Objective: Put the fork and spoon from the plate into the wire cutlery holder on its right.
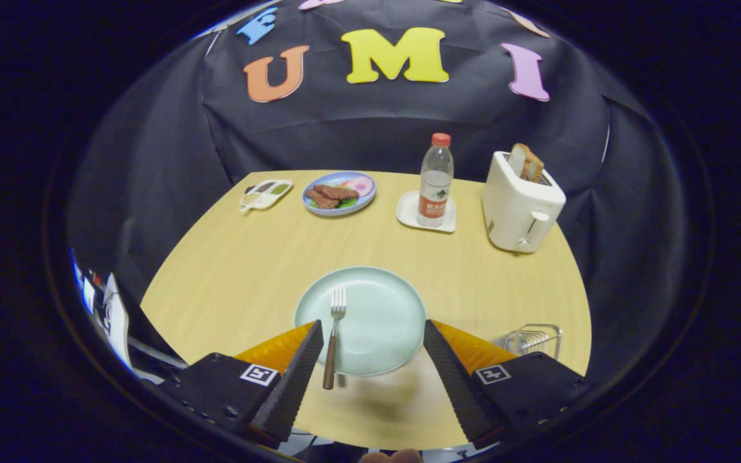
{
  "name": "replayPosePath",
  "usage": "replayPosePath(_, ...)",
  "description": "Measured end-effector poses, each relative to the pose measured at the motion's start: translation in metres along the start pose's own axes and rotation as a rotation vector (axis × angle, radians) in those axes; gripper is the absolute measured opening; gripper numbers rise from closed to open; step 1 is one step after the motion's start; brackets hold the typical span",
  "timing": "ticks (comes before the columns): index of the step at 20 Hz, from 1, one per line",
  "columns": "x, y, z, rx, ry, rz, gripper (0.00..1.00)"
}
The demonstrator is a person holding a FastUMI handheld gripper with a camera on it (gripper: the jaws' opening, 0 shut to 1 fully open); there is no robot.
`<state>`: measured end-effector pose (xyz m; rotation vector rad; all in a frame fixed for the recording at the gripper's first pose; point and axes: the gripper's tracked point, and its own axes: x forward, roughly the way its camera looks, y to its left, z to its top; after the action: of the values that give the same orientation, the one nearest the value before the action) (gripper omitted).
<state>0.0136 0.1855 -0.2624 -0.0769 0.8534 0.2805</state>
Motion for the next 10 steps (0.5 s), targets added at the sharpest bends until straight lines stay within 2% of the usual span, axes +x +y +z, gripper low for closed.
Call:
replayPosePath(4,0.034,0.027,-0.020,-0.054,0.012,0.028,0.95)
replayPosePath(10,0.078,0.045,-0.042,-0.072,0.080,0.015,0.95)
